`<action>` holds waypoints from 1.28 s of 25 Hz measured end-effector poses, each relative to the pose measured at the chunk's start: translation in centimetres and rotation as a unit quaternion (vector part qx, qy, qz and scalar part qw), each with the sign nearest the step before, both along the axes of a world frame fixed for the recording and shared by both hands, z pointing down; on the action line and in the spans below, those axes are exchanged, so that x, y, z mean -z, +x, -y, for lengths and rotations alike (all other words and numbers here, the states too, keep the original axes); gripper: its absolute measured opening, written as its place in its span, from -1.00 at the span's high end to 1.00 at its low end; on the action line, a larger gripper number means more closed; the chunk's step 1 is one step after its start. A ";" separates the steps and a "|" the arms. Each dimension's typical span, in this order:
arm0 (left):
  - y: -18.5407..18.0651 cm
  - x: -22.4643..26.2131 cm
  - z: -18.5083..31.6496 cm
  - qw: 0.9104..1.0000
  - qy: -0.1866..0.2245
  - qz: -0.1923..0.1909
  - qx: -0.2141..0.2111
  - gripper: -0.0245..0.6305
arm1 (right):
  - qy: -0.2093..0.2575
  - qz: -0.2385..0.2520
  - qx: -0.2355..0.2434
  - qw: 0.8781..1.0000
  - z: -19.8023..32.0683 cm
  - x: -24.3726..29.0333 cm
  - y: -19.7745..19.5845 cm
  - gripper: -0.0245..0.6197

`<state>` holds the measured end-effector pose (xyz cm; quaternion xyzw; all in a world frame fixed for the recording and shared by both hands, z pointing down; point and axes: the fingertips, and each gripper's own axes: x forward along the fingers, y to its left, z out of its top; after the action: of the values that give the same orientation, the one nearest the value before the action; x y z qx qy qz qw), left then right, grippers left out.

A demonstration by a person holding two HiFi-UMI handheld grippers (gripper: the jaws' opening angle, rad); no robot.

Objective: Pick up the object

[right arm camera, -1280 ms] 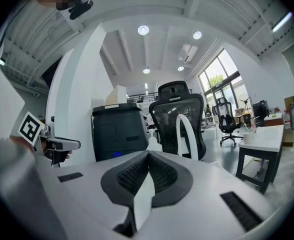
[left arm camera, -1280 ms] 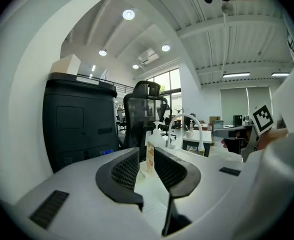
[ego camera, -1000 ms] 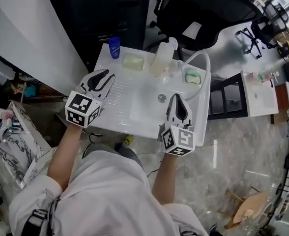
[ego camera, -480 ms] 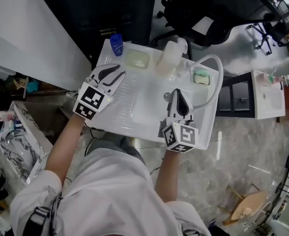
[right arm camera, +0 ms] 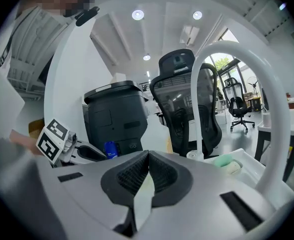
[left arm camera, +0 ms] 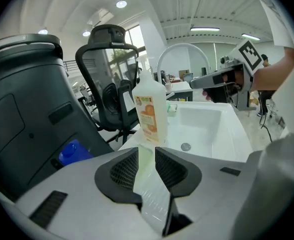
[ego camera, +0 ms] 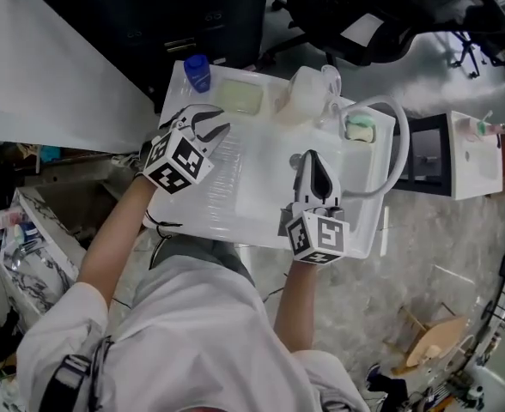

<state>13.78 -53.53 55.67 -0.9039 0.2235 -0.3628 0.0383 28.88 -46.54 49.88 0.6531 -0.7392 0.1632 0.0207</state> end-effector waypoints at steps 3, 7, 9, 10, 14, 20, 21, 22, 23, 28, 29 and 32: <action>0.5 -2.2 1.2 0.999 0.000 0.028 -0.017 0.62 | -0.008 0.000 -0.003 1.000 0.7 -0.9 -0.1 0.90; 0.8 -5.6 2.8 0.997 -0.011 0.059 -0.037 0.62 | -0.019 0.002 -0.002 1.000 1.9 -2.0 -0.6 0.90; 1.0 -6.9 3.5 0.996 -0.017 0.071 -0.047 0.62 | -0.024 0.003 -0.002 1.000 2.5 -2.5 -0.8 0.90; 1.0 -7.6 3.8 0.995 -0.014 0.082 -0.055 0.62 | -0.027 0.003 -0.002 1.000 2.8 -2.8 -0.8 0.90; 1.3 -10.0 4.5 0.984 0.010 0.146 -0.098 0.62 | -0.044 0.003 -0.004 0.999 3.6 -4.2 -1.0 0.90; 2.2 -13.0 5.1 0.976 0.006 0.176 -0.127 0.62 | -0.061 0.006 -0.005 0.998 4.4 -6.1 -1.4 0.90; 2.2 -13.5 5.2 0.973 0.008 0.186 -0.134 0.62 | -0.063 0.006 -0.006 0.998 4.5 -6.2 -1.4 0.90; 2.3 -14.0 5.2 0.970 0.011 0.196 -0.141 0.62 | -0.064 0.007 -0.006 0.998 4.6 -6.4 -1.3 0.90; 2.4 -14.4 5.3 0.968 0.014 0.205 -0.147 0.62 | -0.066 0.007 -0.007 0.998 4.7 -6.6 -1.2 0.90; 2.3 -16.0 6.0 0.957 0.031 0.239 -0.163 0.62 | -0.080 0.002 -0.011 0.997 4.9 -7.3 -0.4 0.90; 2.3 -16.3 6.1 0.956 0.029 0.243 -0.162 0.63 | -0.081 0.002 -0.012 0.997 4.9 -7.4 -0.3 0.90; 2.2 -16.5 6.6 0.954 0.031 0.251 -0.160 0.63 | -0.083 0.003 -0.014 0.996 5.0 -7.5 -0.1 0.90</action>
<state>15.93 -60.09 72.20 -0.8058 0.0699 -0.5601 0.1793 28.74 -51.54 57.39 0.6589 -0.7139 0.2263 0.0702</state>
